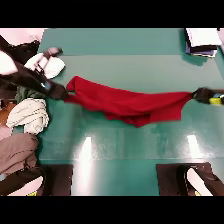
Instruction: Fold the shirts.
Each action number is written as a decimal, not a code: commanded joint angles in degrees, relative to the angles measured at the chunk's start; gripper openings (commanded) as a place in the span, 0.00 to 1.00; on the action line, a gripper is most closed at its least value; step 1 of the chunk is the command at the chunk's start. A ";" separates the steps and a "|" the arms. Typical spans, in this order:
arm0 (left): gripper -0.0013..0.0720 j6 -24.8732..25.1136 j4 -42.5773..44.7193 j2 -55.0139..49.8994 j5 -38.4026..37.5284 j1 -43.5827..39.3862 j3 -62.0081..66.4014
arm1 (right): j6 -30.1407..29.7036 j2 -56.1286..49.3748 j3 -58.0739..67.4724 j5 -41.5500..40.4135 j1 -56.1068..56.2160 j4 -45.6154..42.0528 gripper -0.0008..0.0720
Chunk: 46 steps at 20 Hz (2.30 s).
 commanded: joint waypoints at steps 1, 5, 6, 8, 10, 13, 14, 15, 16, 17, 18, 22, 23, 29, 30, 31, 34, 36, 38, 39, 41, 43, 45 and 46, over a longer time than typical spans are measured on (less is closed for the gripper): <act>0.05 -1.31 1.68 0.96 -4.07 0.02 17.73 | 3.08 5.75 11.85 2.43 -0.02 0.00 0.03; 0.05 -3.96 5.66 3.74 -7.45 0.02 36.74 | 4.35 8.57 26.53 2.51 -0.04 -0.07 0.03; 0.05 -4.90 5.66 4.92 -7.26 0.02 39.39 | 4.50 8.72 29.99 2.49 -0.04 -0.13 0.03; 0.05 -6.80 5.62 8.94 -4.83 0.02 40.52 | 5.05 8.68 36.00 2.54 -0.04 -0.17 0.03; 0.05 -8.76 5.20 13.11 -2.86 0.02 40.52 | 5.51 8.68 40.89 2.67 -0.04 -0.37 0.03; 0.05 -10.88 4.76 18.16 2.69 0.02 40.54 | 8.44 7.91 48.17 4.50 -0.04 -6.58 0.03; 0.05 -11.28 4.76 19.26 4.26 0.02 40.57 | 9.81 6.82 51.54 6.82 -0.04 -9.25 0.03; 0.05 -12.04 4.79 19.74 4.92 0.02 40.54 | 10.71 5.33 55.28 9.94 -0.04 -11.23 0.03; 0.05 -12.74 4.81 19.71 4.42 0.02 40.54 | 11.34 3.41 59.01 13.25 -0.04 -12.22 0.03; 0.05 -12.79 4.90 19.30 3.21 0.02 40.48 | 11.69 1.14 62.77 16.46 -0.04 -12.09 0.03; 0.05 -13.22 5.01 18.80 1.95 0.02 40.48 | 12.98 -1.38 66.20 19.54 -0.04 -12.09 0.03; 0.05 -13.62 8.07 13.27 -4.90 0.02 39.17 | 18.45 -9.97 70.62 26.53 -0.04 -12.00 0.03; 0.05 -13.51 10.03 11.56 -7.43 0.02 36.70 | 19.93 -11.74 68.52 27.76 -0.02 -11.45 0.03; 0.05 -9.01 13.97 -1.79 -3.19 0.02 12.79 | 17.29 -24.48 50.01 31.21 3.26 -9.18 0.03; 0.05 -8.41 14.03 -4.04 1.75 0.04 9.94 | 15.21 -26.47 48.00 28.55 5.03 -9.25 0.03; 0.05 -7.61 14.36 -6.40 6.80 0.04 7.67 | 13.53 -28.30 45.83 24.90 6.97 -9.25 0.03; 0.05 -7.39 16.87 -12.79 16.48 0.09 6.03 | 11.91 -32.72 40.61 13.79 12.07 -13.66 0.03; 0.05 -7.45 19.32 -15.41 20.68 0.09 6.01 | 11.56 -35.43 38.56 7.96 14.45 -17.94 0.03; 0.05 -7.56 20.72 -16.87 24.02 0.09 5.97 | 11.06 -37.94 37.53 4.15 15.65 -19.80 0.03; 0.05 -7.58 21.64 -17.44 25.59 0.09 5.97 | 10.51 -39.15 37.59 2.91 15.67 -19.74 0.03; 0.05 -7.58 22.73 -18.01 26.58 0.09 5.88 | 10.10 -40.33 37.59 1.42 15.65 -19.78 0.03; 0.05 -7.63 23.23 -18.08 24.76 0.09 5.35 | 8.63 -40.19 37.59 1.88 15.56 -20.72 0.03; 0.05 -7.82 23.17 -18.01 20.13 0.09 3.34 | 7.80 -39.56 37.57 5.95 15.56 -23.28 0.03; 0.05 -7.87 23.17 -18.01 18.40 0.07 1.46 | 5.90 -39.26 37.55 8.31 15.56 -24.04 0.03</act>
